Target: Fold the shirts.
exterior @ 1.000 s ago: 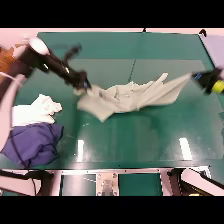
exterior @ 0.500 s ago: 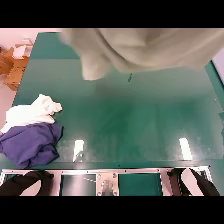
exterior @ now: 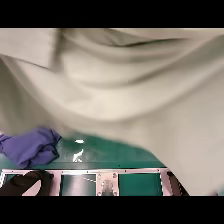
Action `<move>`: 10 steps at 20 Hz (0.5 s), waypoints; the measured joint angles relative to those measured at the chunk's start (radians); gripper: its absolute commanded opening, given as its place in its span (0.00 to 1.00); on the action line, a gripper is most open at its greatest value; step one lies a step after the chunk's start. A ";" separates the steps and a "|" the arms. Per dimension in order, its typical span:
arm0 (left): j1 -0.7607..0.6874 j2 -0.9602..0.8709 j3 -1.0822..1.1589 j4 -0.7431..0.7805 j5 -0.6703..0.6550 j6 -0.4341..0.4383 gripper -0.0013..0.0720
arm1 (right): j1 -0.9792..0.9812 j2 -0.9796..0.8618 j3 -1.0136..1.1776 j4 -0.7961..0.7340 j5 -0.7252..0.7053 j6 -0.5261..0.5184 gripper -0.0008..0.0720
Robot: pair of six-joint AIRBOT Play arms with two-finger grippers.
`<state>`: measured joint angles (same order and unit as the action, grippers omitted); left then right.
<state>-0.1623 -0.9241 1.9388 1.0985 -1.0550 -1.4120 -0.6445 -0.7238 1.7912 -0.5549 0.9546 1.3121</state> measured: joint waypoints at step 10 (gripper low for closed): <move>0.000 -0.697 -0.224 -0.269 0.031 0.179 0.05 | 0.091 -0.355 -0.692 -0.048 -0.099 -0.122 0.04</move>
<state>-0.1623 -1.6211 1.7153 0.8291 -1.0241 -1.2331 -0.5533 -1.0790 1.0988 -0.6025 0.8555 1.1896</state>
